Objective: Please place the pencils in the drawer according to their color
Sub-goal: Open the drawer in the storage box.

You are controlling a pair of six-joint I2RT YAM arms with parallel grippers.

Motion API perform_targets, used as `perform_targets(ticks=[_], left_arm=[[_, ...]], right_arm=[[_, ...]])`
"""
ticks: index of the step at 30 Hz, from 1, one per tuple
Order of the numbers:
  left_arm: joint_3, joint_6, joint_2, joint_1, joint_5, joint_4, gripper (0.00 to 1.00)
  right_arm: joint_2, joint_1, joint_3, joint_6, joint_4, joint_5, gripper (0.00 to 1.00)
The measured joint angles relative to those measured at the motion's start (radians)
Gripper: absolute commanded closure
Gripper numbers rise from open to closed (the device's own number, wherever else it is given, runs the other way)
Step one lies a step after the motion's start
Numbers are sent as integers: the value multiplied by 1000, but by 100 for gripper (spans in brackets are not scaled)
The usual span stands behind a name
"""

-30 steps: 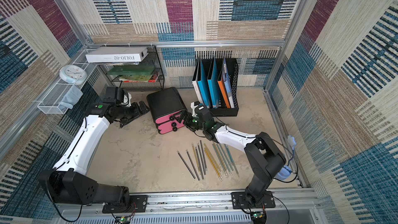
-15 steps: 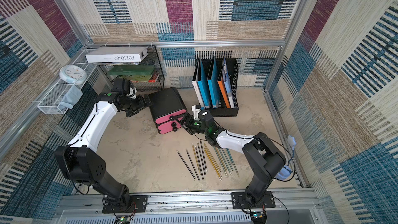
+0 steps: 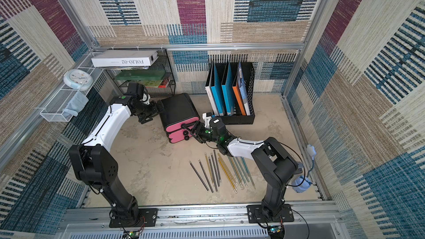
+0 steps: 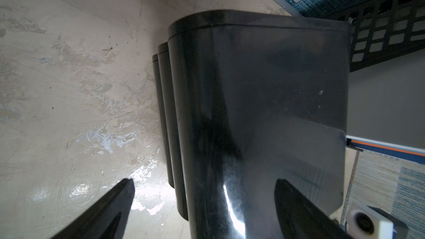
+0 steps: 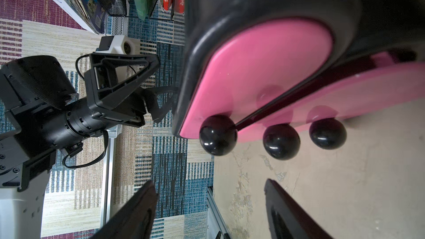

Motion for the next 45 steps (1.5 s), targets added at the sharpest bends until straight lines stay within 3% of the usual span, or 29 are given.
perform_targets(ticks=[14,45], left_arm=[[-50,-2,5,0,24,40,1],[-137,0,4,0,97,192,1]], right_arm=[[85,0,61,11,33,-23,38],[143,-13,126,11,40,-53,52]])
